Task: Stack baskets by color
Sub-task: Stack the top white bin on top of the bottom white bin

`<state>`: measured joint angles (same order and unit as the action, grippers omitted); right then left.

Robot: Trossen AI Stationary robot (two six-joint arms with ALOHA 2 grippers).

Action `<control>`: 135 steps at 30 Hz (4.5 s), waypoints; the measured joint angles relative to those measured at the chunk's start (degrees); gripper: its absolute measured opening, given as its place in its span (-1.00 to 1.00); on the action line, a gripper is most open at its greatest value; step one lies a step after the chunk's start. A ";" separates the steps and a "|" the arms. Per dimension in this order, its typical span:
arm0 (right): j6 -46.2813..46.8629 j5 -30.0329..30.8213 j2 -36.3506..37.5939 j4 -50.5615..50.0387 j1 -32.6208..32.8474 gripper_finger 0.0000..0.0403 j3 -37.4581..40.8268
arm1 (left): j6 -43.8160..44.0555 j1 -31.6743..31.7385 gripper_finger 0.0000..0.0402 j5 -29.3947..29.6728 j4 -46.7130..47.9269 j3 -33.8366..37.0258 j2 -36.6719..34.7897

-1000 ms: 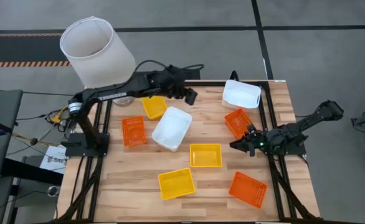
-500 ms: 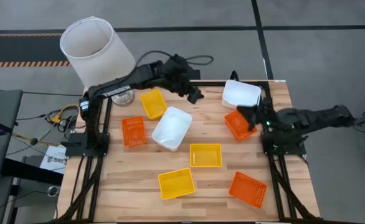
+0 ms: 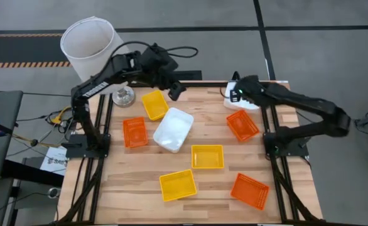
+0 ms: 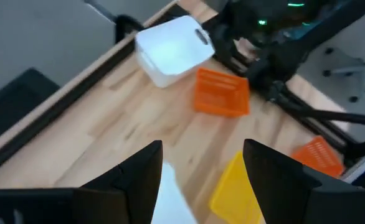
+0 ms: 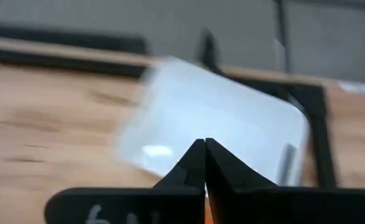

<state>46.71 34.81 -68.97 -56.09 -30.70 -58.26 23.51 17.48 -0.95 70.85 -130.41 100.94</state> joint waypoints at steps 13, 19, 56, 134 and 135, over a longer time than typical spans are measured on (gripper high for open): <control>4.45 -1.73 -11.91 -9.50 -17.66 -0.43 -0.50 | -3.70 0.41 0.06 10.29 5.23 0.26 -5.96; 4.42 -2.37 -14.05 -9.78 -20.69 -0.15 -0.50 | -6.30 0.54 0.06 10.47 6.18 0.33 -5.67; -3.99 -13.64 -26.29 -2.59 -15.93 -0.97 -5.66 | -14.30 4.83 0.06 11.74 8.33 0.33 -5.44; -26.06 -18.18 1.66 6.38 13.57 0.12 -28.08 | -8.91 9.12 0.06 -6.10 -41.60 25.16 22.98; -26.00 -18.17 1.39 6.46 14.28 0.12 -28.08 | -9.18 8.87 0.06 -5.31 -41.61 23.97 24.10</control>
<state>20.71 16.64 -67.58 -49.63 -16.42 -86.35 14.32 26.35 -6.26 29.24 -106.44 125.04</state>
